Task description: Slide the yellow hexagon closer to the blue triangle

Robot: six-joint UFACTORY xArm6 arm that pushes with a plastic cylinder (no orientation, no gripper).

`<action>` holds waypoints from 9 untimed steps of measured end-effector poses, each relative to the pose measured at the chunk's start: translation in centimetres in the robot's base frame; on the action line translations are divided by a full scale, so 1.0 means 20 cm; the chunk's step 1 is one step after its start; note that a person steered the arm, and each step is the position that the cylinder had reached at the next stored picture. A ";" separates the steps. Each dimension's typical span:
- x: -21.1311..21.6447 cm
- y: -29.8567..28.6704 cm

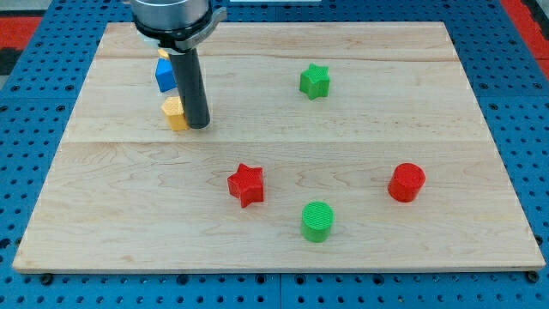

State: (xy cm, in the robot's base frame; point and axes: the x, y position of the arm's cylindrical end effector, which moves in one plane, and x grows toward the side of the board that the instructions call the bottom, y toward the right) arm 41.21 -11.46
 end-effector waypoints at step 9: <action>-0.09 -0.18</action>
